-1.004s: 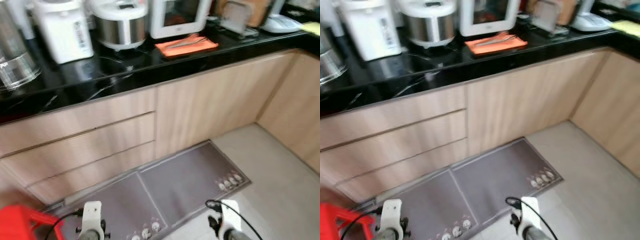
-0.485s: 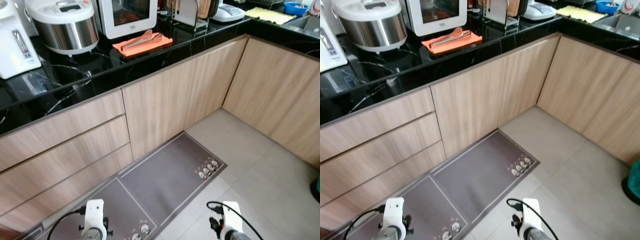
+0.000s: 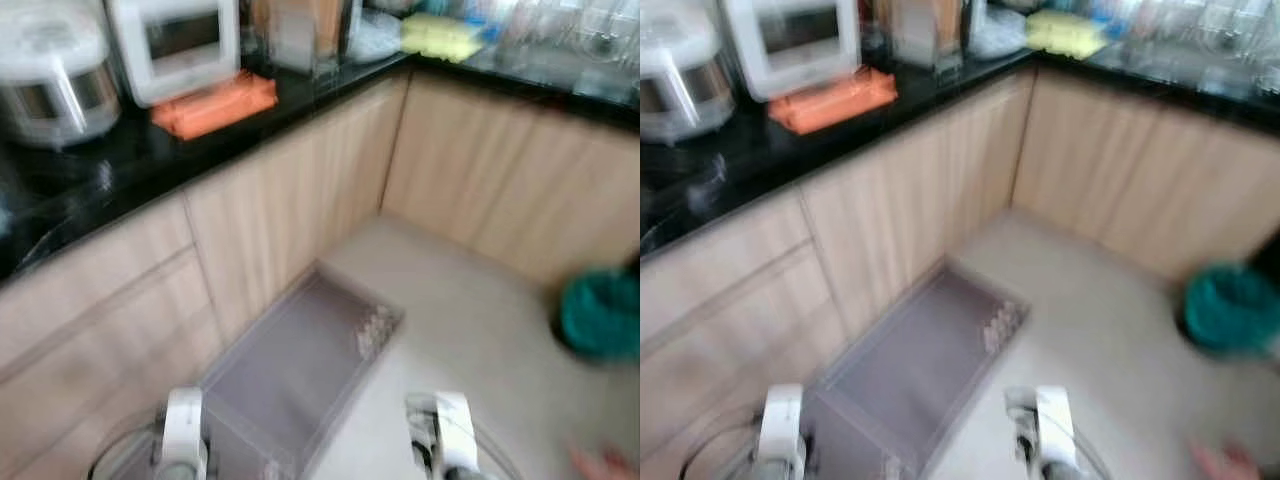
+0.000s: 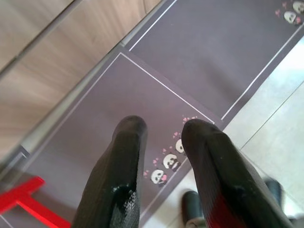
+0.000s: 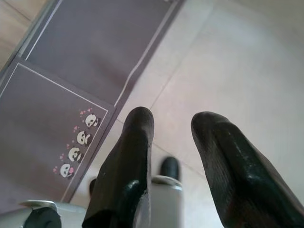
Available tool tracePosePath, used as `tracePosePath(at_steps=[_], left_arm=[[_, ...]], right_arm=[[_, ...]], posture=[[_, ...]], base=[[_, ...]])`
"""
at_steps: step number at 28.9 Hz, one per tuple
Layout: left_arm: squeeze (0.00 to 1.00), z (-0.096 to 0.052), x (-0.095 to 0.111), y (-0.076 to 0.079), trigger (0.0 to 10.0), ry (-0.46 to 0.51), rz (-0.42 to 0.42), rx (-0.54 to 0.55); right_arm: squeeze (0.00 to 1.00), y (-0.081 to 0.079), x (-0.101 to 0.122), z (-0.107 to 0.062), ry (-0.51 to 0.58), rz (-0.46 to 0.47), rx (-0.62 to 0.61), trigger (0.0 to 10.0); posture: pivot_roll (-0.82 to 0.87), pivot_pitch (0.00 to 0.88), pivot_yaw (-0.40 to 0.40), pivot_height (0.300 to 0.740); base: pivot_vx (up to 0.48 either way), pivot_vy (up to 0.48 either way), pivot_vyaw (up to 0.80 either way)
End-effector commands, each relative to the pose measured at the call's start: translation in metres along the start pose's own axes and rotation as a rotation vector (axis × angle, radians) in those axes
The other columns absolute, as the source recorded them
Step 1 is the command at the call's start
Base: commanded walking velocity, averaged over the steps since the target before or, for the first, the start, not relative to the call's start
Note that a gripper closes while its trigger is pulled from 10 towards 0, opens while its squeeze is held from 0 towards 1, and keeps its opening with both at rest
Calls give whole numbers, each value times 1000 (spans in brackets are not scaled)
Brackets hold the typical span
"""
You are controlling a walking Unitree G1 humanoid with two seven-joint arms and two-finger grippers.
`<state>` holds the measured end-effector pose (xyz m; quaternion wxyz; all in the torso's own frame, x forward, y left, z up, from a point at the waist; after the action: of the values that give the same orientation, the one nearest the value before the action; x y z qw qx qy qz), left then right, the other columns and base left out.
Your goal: Kitchen organization
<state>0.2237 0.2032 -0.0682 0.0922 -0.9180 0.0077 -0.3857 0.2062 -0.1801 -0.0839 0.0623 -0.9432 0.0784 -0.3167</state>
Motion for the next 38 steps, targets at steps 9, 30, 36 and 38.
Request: tracePosePath(at_steps=[9, 30, 36, 38], left_arm=[[0, 1, 5, 7, 10000, 24, 17, -26], [0, 1, 8, 5, 10000, 48, 11, -21], [0, 1, 9, 5, 10000, 53, 20, -28], [0, 1, 9, 6, 10000, 52, 19, -28]], right_arm=[[0, 5, 4, 0, 2, -2, -11, 10000], [0, 6, 6, -1, 12, -1, -2, 10000], [0, 6, 7, -1, 25, 19, 1, 10000], [0, 6, 6, -1, 18, 14, -1, 10000]], posture=[[-66, 0, 36, 740], [-61, 0, 28, 740], [-64, 0, 28, 740], [-64, 0, 28, 740]], base=[[0, 0, -740], [0, 0, -651], [0, 0, 0], [0, 0, 0]])
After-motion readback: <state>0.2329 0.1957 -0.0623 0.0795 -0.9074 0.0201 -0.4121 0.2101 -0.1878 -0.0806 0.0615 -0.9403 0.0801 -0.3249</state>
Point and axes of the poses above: a point about 5 cm out from each wrist's last joint towards the gripper, its own z axis pointing out of the wrist towards the gripper, its own x axis along the axis of the wrist's last joint, y = z × x, the point moved 1 cm from there along z, pointing out of the wrist towards the gripper, and after that the axes turned 7 degrees about z, right-handed, at the moved point
